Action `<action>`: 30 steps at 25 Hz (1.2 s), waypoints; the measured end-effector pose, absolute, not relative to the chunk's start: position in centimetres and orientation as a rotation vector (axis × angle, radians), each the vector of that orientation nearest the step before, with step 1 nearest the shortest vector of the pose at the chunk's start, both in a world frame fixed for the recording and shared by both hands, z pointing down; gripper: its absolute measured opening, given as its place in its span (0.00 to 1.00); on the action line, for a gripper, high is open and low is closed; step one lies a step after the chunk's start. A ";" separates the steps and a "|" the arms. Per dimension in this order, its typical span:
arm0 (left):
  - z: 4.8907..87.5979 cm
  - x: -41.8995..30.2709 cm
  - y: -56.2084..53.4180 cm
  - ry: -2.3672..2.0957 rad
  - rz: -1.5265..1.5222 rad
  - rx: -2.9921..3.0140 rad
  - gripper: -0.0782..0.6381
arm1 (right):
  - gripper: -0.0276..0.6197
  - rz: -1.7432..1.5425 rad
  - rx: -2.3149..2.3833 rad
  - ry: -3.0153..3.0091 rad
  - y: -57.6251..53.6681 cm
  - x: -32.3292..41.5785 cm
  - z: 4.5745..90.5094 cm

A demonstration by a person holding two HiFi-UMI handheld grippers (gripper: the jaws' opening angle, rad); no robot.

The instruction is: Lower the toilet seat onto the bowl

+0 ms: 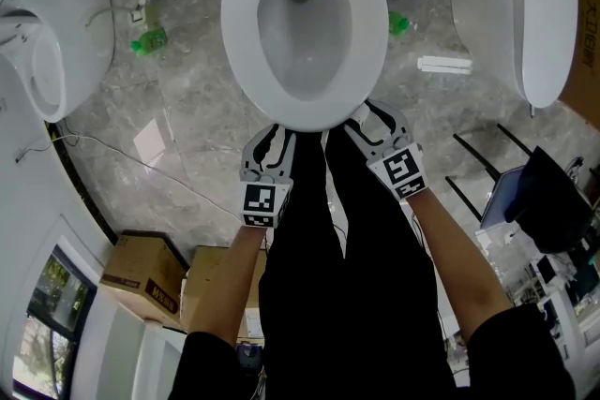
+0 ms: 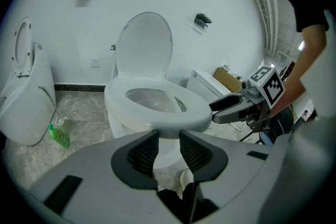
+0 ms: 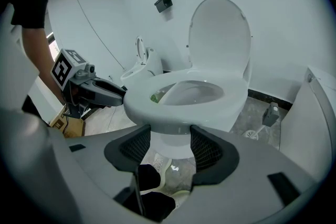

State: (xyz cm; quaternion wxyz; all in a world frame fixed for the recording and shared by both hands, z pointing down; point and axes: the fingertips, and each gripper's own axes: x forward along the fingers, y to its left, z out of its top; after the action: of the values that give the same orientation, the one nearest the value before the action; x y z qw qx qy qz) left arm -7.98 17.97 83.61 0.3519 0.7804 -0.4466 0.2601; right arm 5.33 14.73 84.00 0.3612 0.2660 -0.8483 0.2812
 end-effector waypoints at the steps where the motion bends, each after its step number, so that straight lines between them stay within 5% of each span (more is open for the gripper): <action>1: 83.9 -7.9 18.1 -1.154 0.677 2.017 0.28 | 0.41 0.728 0.682 -2.184 14.9 5.4 84.2; 30: 94.9 -7.5 20.7 -1.073 0.758 1.902 0.29 | 0.41 0.764 0.639 -2.094 16.9 5.9 94.2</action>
State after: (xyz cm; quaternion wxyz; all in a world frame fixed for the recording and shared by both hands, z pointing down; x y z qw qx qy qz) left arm -7.51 20.70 94.91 0.4034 0.7529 -0.4248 0.3000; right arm 5.91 16.87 94.21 0.3997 0.2527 -0.8277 0.3021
